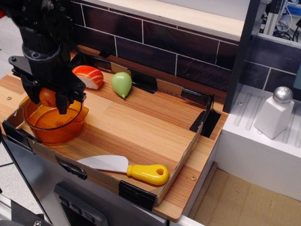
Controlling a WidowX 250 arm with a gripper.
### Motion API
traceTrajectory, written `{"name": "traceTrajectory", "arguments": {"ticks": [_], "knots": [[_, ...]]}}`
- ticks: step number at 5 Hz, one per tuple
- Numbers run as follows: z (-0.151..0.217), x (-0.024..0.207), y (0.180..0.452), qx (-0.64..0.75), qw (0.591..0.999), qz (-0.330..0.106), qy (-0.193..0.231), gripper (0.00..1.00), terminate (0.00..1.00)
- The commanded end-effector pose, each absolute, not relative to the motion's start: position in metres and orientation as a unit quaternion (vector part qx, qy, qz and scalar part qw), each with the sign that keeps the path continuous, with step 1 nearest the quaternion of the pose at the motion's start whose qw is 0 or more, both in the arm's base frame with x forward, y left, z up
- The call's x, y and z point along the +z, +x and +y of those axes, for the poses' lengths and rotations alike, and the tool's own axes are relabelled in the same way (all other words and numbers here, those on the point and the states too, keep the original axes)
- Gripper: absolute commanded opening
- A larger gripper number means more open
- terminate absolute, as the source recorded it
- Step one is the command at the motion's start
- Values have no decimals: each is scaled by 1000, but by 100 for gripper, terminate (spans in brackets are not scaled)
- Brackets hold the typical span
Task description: Put carrot in pot
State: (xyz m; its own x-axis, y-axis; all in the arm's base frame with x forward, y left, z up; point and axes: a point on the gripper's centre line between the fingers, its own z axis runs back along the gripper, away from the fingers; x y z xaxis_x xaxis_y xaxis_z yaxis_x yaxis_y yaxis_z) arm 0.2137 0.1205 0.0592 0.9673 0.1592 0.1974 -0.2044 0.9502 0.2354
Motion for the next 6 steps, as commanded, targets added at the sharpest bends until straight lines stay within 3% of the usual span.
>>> {"name": "traceTrajectory", "arguments": {"ticks": [1,4,5,6], "knots": [[124,70,217,113,980,-95,133,100,0],[98,143,246,170,978,-101,61,100,0],[98,143,246,170,978,-101,61,100,0],[98,143,246,170,978,-101,61,100,100]]}}
